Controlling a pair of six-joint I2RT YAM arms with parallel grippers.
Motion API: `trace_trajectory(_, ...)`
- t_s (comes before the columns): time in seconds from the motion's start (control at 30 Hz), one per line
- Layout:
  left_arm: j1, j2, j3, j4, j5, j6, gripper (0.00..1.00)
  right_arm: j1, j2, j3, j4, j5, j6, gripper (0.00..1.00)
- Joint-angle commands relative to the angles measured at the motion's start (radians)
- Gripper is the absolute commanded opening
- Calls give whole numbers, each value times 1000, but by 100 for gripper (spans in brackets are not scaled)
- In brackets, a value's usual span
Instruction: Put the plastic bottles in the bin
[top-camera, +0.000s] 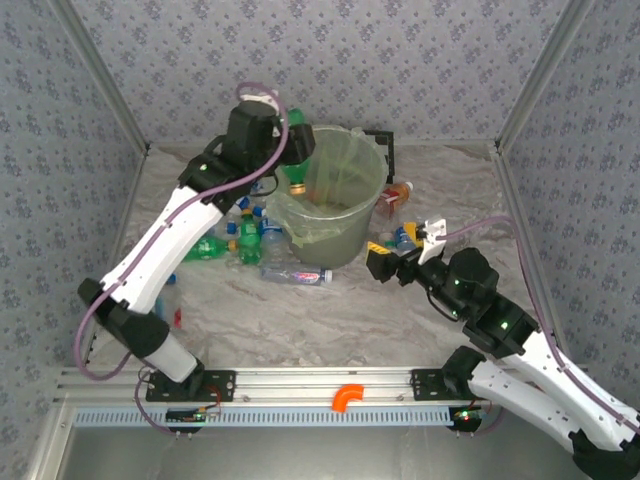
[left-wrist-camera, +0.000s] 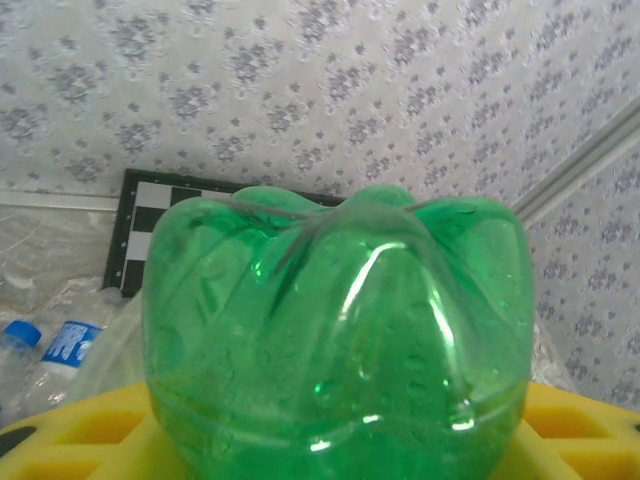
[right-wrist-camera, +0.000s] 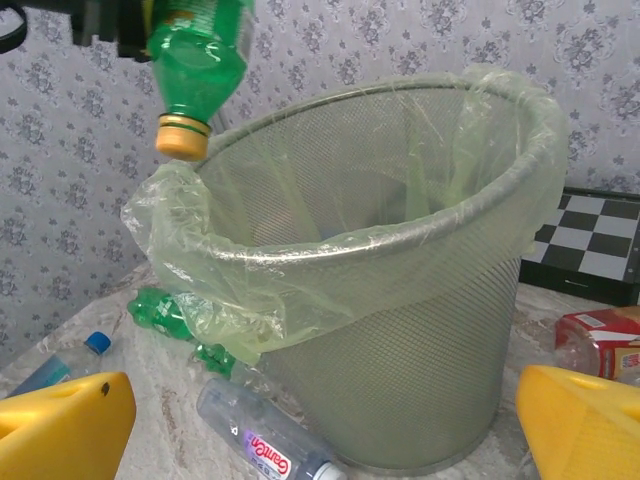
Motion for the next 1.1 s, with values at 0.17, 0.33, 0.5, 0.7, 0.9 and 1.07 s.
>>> trace_trajectory(0.17,-45,99,119,-70,-6,49,60,9,-37,24,-47,48,-17,100)
trace_trajectory(0.33,-62,112,118,-109,-27,50,62,10,-40,22,-54,60,-19,100)
trace_trajectory(0.5,-61,90,99,-105,-25,55,72,10,-40,16,-58,85,-16,100)
trace_trajectory(0.7,-62,48,65,-101,-28,59,95,10,-30,10,-62,119,7,100)
trace_trajectory(0.9,-61,-15,-30,-83,-23,56,100,6,21,13,-95,159,56,100)
trace_trajectory(1.07,-29,-66,-81,-56,102,35,100,-24,95,19,-142,177,107,100)
